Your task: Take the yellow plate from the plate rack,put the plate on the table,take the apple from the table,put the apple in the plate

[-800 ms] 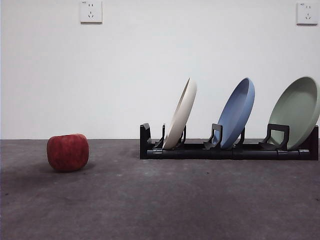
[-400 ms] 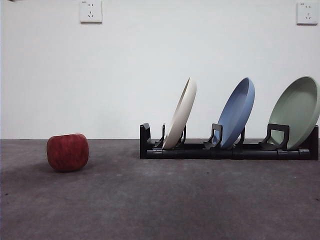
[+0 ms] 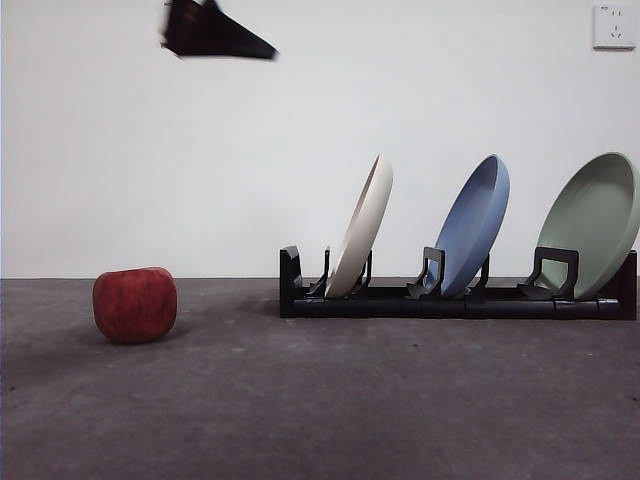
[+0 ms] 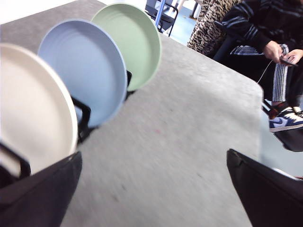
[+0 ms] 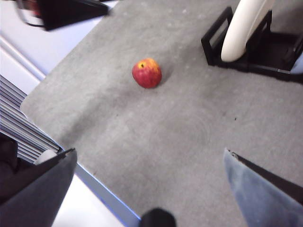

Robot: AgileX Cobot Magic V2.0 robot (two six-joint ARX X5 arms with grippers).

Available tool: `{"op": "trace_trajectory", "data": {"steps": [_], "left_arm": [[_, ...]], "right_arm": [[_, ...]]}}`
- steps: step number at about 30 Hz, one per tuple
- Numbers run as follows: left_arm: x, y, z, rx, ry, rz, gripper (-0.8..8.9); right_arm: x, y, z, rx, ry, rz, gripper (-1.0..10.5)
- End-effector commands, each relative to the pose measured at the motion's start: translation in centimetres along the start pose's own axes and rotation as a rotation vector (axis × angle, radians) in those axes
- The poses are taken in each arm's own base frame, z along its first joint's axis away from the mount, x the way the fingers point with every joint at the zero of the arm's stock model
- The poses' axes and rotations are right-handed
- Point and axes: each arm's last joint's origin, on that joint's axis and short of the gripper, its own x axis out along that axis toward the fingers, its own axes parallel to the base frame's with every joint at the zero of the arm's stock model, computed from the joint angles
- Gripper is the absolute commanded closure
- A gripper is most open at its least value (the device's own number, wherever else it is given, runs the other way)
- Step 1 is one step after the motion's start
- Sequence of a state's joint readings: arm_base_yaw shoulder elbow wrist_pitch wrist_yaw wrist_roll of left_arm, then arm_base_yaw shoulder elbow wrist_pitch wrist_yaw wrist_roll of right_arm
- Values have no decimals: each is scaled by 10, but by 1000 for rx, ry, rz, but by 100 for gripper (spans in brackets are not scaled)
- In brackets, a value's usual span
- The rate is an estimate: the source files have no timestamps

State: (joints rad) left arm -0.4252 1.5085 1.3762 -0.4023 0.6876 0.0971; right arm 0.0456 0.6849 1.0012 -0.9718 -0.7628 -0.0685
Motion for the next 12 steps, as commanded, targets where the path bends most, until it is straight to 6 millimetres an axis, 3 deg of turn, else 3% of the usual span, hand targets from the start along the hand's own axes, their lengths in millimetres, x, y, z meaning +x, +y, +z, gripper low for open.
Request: {"op": "trace_trajectory", "data": {"steps": [1,12], "left_arm": [[24,14,2,23,10,6,241],[108,71,-6,95,-27,140,243]], "right_arm": [[-1,1,9,-20,-9,8,403],[10,-9,22,27,34,60,406]]}}
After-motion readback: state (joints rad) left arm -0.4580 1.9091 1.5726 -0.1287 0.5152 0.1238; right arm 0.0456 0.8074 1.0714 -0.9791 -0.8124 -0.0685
